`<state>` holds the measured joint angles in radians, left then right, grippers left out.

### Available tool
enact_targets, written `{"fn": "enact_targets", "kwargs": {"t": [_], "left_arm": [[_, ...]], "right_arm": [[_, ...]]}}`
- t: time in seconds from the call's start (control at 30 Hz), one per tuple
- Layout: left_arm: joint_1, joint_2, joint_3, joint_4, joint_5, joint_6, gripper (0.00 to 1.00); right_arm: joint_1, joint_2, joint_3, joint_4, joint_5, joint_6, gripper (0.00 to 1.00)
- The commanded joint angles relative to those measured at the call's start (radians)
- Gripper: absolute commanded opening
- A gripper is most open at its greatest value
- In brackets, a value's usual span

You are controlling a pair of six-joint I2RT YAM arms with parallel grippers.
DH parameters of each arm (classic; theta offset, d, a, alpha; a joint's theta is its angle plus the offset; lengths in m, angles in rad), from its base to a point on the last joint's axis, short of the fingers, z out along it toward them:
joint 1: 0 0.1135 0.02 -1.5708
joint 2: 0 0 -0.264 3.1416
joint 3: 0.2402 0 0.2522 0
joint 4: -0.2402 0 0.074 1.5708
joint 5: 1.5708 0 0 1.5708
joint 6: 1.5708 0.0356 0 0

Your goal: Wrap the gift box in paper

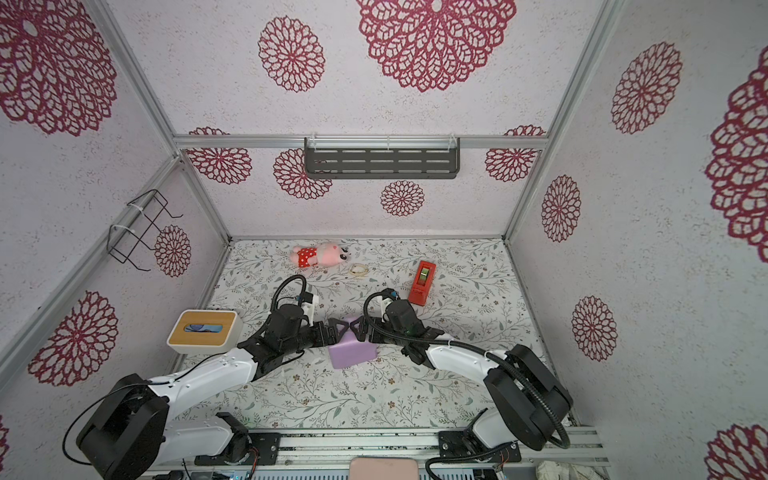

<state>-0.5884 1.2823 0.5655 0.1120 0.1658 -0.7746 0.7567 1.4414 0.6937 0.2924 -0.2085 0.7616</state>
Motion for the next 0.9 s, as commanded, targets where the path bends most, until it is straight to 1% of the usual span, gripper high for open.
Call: {"fn": "enact_targets", "kwargs": {"t": [0.0, 0.3, 0.47, 0.63, 0.7, 0.87], "left_arm": [[-0.001, -0.031, 0.009, -0.02, -0.021, -0.031, 0.99], [0.004, -0.071, -0.006, 0.013, -0.047, -0.086, 0.98], [0.023, -0.057, -0.048, -0.002, -0.049, -0.11, 1.0], [0.025, -0.075, -0.081, -0.021, -0.04, -0.114, 0.99], [0.024, -0.073, -0.093, -0.022, -0.033, -0.111, 0.98], [0.024, -0.055, -0.1, -0.01, -0.028, -0.101, 0.97]], "right_arm": [[0.013, -0.024, -0.057, -0.015, 0.025, 0.028, 0.96], [0.025, -0.012, -0.126, 0.057, 0.026, 0.054, 0.96], [0.026, -0.022, -0.123, 0.057, 0.032, 0.049, 0.96], [0.026, -0.035, -0.099, 0.048, 0.026, 0.051, 0.97], [0.025, -0.043, -0.093, 0.067, 0.011, 0.068, 0.98], [0.024, -0.047, -0.092, 0.153, -0.031, 0.162, 0.99]]}}
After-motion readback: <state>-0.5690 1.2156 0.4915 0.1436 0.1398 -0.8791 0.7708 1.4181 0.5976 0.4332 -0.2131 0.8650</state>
